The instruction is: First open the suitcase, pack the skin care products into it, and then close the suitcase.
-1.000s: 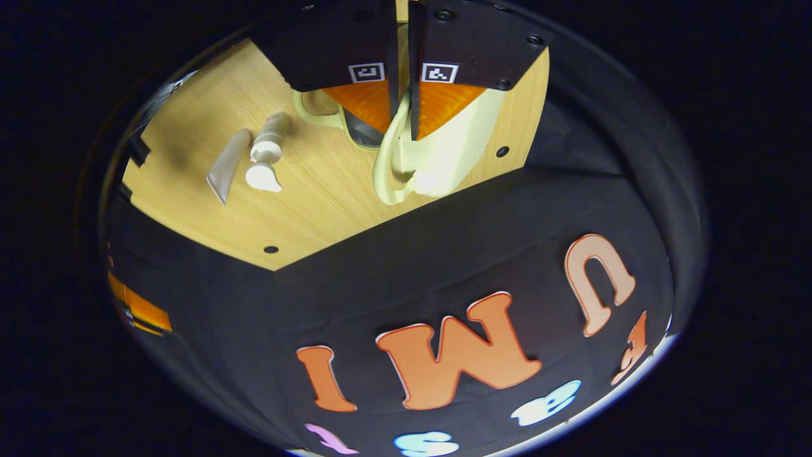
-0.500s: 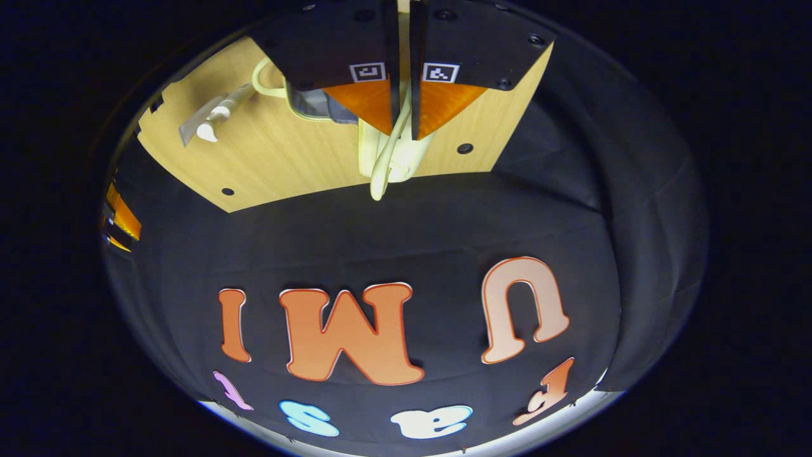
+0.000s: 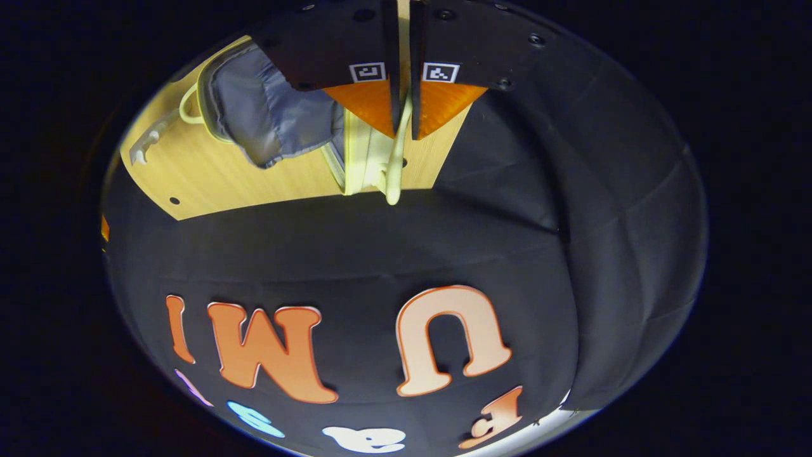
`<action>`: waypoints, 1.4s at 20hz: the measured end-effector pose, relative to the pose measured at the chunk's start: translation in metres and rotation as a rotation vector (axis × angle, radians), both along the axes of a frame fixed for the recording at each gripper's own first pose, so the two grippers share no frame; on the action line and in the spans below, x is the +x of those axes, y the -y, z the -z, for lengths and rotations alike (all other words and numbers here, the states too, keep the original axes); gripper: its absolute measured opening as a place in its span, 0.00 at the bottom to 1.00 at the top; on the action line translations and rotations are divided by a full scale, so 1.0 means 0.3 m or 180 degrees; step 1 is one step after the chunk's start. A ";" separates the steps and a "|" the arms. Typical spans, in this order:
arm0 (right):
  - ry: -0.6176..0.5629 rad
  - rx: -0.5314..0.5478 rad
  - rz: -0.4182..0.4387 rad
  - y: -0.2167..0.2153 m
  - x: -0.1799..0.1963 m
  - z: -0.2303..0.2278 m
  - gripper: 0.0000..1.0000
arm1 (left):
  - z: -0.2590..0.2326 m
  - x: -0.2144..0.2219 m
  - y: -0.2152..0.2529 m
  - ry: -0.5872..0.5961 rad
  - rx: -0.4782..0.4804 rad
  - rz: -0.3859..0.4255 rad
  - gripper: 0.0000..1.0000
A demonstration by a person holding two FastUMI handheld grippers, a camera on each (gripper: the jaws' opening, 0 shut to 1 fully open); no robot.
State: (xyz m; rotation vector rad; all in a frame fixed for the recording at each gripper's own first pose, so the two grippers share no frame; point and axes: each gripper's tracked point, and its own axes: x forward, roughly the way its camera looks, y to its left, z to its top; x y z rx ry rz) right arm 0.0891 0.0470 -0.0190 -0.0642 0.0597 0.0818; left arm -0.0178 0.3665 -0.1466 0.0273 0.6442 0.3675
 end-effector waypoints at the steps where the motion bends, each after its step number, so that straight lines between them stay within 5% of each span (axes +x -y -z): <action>1: -0.0026 -0.0003 0.0014 -0.012 -0.002 0.003 0.95 | 0.034 -0.023 -0.039 -0.0028 -0.0044 -0.0042 0.07; 12: -0.0286 -0.0012 0.0023 -0.109 -0.052 0.044 0.95 | 0.500 -0.246 -0.285 -0.0676 -0.0243 -0.0498 0.07; 15: -0.0303 -0.0006 0.0001 -0.102 -0.061 0.053 0.95 | 0.500 -0.283 -0.314 -0.0673 -0.0130 -0.0669 0.17; 20: -0.0295 0.0102 -0.0083 -0.078 -0.054 0.067 0.95 | 0.285 -0.204 -0.143 -0.0059 -0.0098 -0.0597 0.24; 25: -0.0267 0.0085 -0.0224 -0.020 -0.063 0.097 0.95 | 0.067 -0.077 0.177 0.0400 0.0064 -0.0139 0.70; 28: -0.0332 0.0083 -0.0303 0.013 -0.077 0.142 0.95 | 0.027 -0.035 0.398 0.0587 -0.0083 0.0132 0.84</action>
